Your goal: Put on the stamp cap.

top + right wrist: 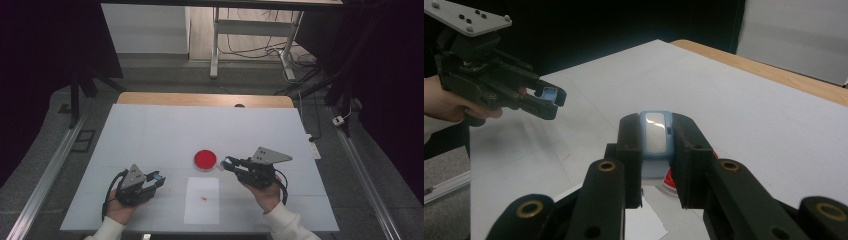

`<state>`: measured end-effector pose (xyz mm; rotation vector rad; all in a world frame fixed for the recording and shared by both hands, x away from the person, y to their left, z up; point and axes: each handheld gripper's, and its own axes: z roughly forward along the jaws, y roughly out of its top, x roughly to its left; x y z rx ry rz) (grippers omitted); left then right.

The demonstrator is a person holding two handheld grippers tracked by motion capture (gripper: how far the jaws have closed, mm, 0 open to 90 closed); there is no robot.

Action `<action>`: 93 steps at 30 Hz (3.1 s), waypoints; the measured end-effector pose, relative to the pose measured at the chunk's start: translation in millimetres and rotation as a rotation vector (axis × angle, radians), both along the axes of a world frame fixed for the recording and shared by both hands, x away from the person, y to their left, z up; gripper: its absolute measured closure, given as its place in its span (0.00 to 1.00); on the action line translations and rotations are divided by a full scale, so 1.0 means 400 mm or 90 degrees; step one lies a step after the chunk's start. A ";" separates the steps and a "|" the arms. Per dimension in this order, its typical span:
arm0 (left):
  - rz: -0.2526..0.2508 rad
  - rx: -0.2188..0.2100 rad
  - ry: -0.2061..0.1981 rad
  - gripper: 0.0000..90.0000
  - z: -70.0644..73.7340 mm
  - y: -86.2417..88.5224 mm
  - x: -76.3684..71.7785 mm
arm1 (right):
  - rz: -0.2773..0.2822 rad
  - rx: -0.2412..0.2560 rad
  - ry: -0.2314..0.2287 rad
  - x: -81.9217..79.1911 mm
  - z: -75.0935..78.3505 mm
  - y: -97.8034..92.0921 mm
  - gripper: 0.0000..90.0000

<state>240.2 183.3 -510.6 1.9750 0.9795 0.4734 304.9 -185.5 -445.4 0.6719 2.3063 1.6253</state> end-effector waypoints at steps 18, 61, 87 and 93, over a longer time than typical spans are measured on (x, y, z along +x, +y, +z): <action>-0.029 0.001 -0.004 0.71 0.005 -0.060 0.016 | 0.001 -0.002 0.000 -0.001 -0.002 0.005 0.84; -0.104 0.010 -0.003 0.71 -0.008 -0.266 0.075 | -0.010 -0.011 0.008 -0.006 -0.010 0.019 0.84; -0.111 0.019 -0.005 0.71 -0.026 -0.306 0.078 | 0.001 -0.016 0.036 -0.026 -0.026 0.061 0.84; -0.112 0.020 -0.006 0.71 -0.027 -0.309 0.077 | 0.006 -0.017 0.040 -0.030 -0.030 0.073 0.84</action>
